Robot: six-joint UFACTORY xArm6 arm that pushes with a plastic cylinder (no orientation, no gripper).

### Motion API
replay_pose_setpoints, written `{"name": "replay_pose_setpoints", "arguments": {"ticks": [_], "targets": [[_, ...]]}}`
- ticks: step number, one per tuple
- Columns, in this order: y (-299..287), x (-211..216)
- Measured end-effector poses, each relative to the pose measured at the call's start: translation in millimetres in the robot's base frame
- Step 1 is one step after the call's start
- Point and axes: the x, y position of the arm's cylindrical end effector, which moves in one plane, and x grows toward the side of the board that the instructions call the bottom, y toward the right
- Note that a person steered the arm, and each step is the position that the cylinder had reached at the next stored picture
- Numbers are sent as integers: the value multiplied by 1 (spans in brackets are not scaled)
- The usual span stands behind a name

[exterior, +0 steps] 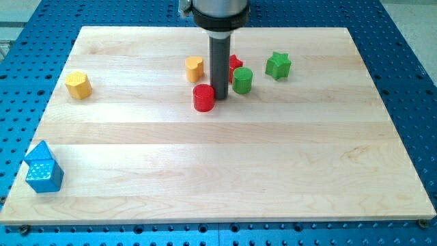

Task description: Move the yellow heart diagonally to the red circle

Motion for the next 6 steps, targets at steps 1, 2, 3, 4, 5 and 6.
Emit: {"name": "replay_pose_setpoints", "arguments": {"ticks": [1, 2, 3, 4, 5, 6], "targets": [[46, 2], [61, -21], [49, -43], [11, -19], [-35, -29], [-50, -71]]}}
